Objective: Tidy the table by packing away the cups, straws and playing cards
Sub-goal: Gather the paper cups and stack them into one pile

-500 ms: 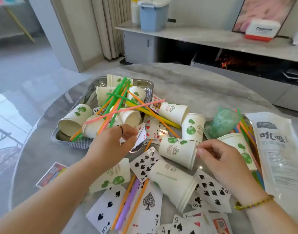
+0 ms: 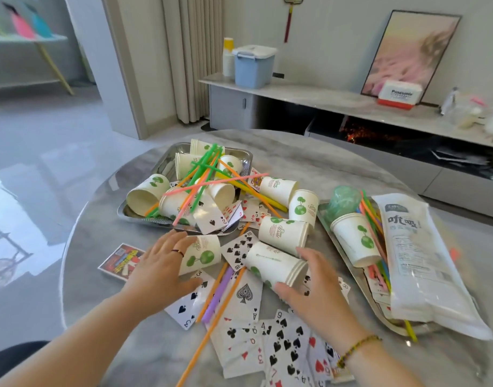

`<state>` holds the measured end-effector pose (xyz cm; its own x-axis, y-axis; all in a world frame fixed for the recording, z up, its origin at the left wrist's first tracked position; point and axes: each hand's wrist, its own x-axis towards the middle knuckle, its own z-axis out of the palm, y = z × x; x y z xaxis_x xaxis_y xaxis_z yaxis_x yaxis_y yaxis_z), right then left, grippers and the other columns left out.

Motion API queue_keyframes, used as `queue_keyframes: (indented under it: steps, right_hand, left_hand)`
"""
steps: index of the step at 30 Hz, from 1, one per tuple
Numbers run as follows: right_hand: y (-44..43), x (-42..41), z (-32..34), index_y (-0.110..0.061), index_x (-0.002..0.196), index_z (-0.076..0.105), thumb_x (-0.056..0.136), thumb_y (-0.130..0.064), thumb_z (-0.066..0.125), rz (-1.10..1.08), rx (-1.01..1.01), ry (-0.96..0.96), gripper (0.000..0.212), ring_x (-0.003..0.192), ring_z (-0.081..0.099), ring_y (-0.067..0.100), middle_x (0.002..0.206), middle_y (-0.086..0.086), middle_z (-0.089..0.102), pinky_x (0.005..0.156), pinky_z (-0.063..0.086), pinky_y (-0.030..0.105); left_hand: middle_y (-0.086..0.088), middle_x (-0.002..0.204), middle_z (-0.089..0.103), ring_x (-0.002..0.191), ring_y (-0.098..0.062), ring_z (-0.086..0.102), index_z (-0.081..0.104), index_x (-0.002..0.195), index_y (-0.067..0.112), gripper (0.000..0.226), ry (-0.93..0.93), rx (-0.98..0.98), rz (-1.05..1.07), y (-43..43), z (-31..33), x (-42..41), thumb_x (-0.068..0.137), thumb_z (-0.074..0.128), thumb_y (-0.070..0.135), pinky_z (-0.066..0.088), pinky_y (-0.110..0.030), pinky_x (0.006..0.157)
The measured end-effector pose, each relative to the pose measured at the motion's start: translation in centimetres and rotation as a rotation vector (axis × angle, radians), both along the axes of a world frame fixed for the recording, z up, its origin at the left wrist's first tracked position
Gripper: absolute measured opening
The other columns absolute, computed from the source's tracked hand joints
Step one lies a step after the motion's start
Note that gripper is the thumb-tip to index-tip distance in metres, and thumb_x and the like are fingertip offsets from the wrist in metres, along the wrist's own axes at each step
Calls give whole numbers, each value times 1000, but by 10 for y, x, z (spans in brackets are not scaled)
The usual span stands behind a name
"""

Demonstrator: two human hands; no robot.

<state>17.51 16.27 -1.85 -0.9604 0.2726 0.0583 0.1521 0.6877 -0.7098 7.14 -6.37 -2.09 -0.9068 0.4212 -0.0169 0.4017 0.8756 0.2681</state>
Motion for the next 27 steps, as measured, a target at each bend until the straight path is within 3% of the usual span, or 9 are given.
queue_keyframes:
  steps: [3, 9, 15, 20, 22, 24, 25, 27]
  right_hand:
    - [-8, -1, -9, -26, 137, 17, 71, -45, 66, 18, 70, 41, 85, 128, 13, 2, 141, -12, 16, 103, 11, 17]
    - [-8, -5, -28, -29, 140, 5, 71, -44, 68, -10, 49, -32, 94, 134, 5, 6, 148, -11, 5, 111, 8, 25]
    - [-1, -13, -39, -24, 137, 19, 73, -30, 69, -31, 6, 34, 81, 111, 23, -2, 129, -8, 28, 96, 20, 13]
    - [4, -12, -37, -30, 125, 30, 71, -24, 71, -73, -163, 42, 69, 102, 35, 1, 112, -13, 32, 73, 33, 7]
    - [5, -12, -32, -35, 120, 29, 70, -20, 72, -88, -327, 63, 67, 98, 44, -1, 111, -16, 37, 67, 41, 3]
    - [6, -12, -24, -37, 117, 29, 72, -15, 72, -84, -516, 97, 66, 93, 47, -11, 108, -22, 41, 63, 43, -1]
    - [6, -12, -20, -37, 115, 30, 72, -13, 71, -73, -591, 108, 64, 89, 49, -15, 107, -23, 42, 61, 42, -2]
    - [7, -12, -15, -37, 107, 38, 72, -12, 72, -40, -723, 106, 55, 84, 54, -16, 107, -16, 49, 60, 44, 1]
  left_hand:
    - [8, 146, 28, 135, -13, 23, 17, 139, 30, 80, 80, -1, 44, 7, -1, -6, 75, 59, 51, 28, -32, 108]
    - [5, 144, 27, 134, -18, 22, 16, 139, 25, 78, 185, -147, 86, 7, -17, -15, 78, 56, 52, 24, -31, 108]
    - [0, 135, 42, 126, -22, 35, 32, 134, 22, 74, 255, -91, 163, 8, -23, -17, 74, 61, 53, 24, -32, 102]
    - [-4, 127, 53, 121, -25, 40, 39, 130, 22, 73, 302, -32, 192, 9, -17, -14, 68, 68, 48, 20, -32, 100]
    - [-5, 121, 56, 116, -28, 43, 42, 128, 24, 75, 265, 120, 243, 12, -11, -9, 63, 73, 46, 24, -34, 97]
    - [-2, 106, 56, 98, -24, 51, 41, 126, 27, 73, 121, 413, 332, 16, -2, -4, 63, 75, 41, 37, -36, 82]
    - [3, 98, 56, 86, -17, 54, 41, 124, 28, 69, -20, 633, 371, 19, 2, -1, 64, 75, 34, 40, -31, 69]
    - [9, 91, 59, 77, -6, 57, 42, 117, 27, 63, -407, 1089, 445, 26, 9, 2, 63, 73, 25, 42, -22, 60]
